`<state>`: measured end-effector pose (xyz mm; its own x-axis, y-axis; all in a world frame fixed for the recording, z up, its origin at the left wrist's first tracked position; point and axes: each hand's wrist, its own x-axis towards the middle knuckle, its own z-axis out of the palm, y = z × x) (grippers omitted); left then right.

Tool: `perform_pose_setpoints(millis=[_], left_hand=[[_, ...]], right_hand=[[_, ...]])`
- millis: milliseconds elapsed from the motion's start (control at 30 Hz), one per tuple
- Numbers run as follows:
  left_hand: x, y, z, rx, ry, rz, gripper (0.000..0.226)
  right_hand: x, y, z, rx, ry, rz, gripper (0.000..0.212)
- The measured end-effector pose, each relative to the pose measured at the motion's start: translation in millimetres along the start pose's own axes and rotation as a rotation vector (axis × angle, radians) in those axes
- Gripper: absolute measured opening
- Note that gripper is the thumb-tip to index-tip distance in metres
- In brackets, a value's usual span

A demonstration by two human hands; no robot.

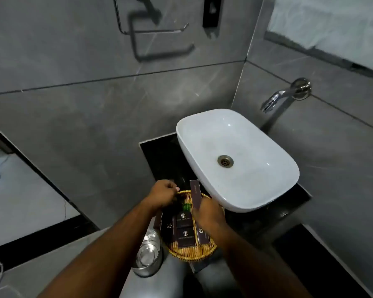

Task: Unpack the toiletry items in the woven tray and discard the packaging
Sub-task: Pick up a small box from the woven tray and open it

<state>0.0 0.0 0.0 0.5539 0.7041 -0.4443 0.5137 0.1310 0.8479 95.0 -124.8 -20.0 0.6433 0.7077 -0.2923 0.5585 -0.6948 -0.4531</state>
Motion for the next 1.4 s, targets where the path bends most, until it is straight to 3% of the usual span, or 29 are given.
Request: perform_pose_setpoints(millis=[167,400,600,767,933,1100,1267,1333,1400], left_hand=[[13.9,3.7,17.3,-0.056,0.022,-0.086,0.008],[28.4,18.1,28.9,-0.114,0.124,-0.011,0.046],[30.3,40.1,20.2,-0.248,0.098,0.025,0.006],[29.1,56.9,9.5,-0.312,0.136,-0.001,0.025],[24.6,59.6,3.1,-0.363,0.208,-0.035,0.031],[15.1,57.0,-3.3,-0.421,0.077,-0.032,0.034],[9.4,55.2,-11.0,-0.514,0.098,-0.061,0.034],[3.4,49.5,-13.4,-0.433,-0.002,0.004,0.049],[-6.9,42.1,-13.9,-0.239,-0.155,0.055,0.046]], right_hand=[[4.7,9.7,12.8,0.025,0.022,0.031,0.030],[8.6,8.0,5.2,0.075,0.072,-0.043,0.034],[0.6,4.5,-7.5,0.140,0.131,-0.174,0.036],[-0.8,3.1,-18.9,0.186,0.121,-0.227,0.037],[-3.6,3.5,-22.2,0.176,0.114,-0.278,0.036],[-4.2,0.9,-21.2,0.175,0.141,-0.306,0.036],[-5.7,3.8,-19.5,0.170,0.147,-0.338,0.036],[-5.4,4.5,-19.7,0.200,0.154,-0.331,0.036],[-4.9,3.3,-21.3,0.214,0.157,-0.329,0.034]])
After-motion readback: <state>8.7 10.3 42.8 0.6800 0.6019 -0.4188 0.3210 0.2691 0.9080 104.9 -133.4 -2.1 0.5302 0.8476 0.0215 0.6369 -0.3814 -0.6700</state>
